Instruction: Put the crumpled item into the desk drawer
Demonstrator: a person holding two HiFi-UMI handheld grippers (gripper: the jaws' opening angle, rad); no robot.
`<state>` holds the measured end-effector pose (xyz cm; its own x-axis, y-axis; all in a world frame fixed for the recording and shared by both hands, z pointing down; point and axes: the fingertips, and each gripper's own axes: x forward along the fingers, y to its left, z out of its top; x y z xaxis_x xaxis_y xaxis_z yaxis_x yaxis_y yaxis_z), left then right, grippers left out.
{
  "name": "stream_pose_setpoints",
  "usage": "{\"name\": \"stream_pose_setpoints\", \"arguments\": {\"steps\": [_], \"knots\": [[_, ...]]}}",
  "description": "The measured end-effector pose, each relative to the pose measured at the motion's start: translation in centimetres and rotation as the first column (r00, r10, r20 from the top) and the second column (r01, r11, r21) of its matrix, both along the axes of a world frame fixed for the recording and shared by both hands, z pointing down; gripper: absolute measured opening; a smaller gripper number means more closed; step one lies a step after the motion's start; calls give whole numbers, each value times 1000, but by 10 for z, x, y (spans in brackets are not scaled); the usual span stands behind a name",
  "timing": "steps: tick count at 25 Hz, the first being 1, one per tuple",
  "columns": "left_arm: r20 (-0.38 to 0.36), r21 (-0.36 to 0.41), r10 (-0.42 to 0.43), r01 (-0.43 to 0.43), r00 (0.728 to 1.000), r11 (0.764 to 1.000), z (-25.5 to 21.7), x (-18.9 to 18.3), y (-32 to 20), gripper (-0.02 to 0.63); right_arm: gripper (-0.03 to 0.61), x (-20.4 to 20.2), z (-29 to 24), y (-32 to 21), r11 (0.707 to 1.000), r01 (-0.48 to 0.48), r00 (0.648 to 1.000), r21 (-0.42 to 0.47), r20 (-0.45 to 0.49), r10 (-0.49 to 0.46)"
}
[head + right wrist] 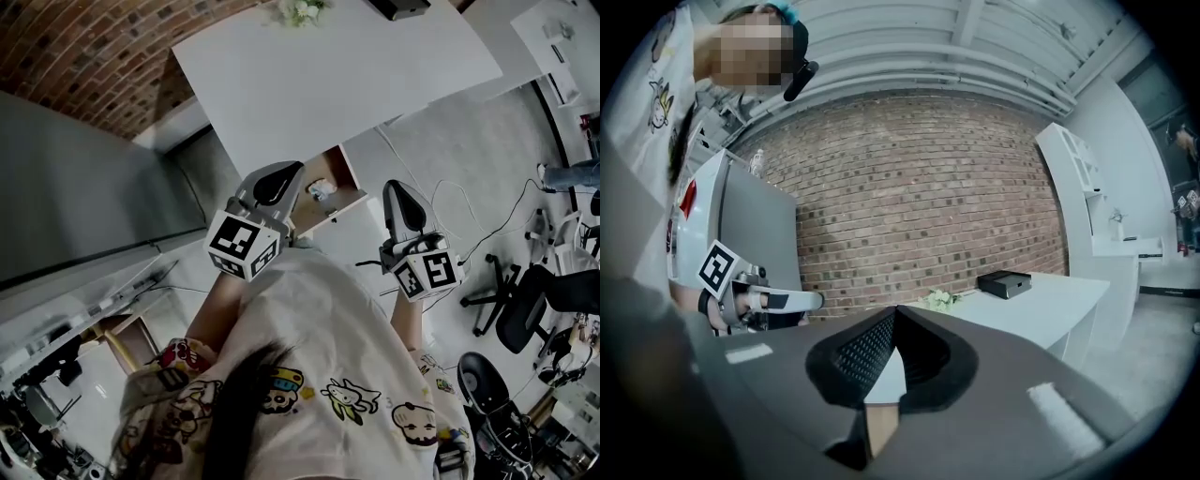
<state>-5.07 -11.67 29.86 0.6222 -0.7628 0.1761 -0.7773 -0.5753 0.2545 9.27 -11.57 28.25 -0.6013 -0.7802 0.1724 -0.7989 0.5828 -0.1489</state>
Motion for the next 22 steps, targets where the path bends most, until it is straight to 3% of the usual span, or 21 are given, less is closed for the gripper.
{"name": "stream_pose_setpoints", "arguments": {"steps": [22], "knots": [[-10,-31,38,-39,999,999,12,-8,-2,-2,9,-11,9,5,997,-42,999,-59,2,43]]}}
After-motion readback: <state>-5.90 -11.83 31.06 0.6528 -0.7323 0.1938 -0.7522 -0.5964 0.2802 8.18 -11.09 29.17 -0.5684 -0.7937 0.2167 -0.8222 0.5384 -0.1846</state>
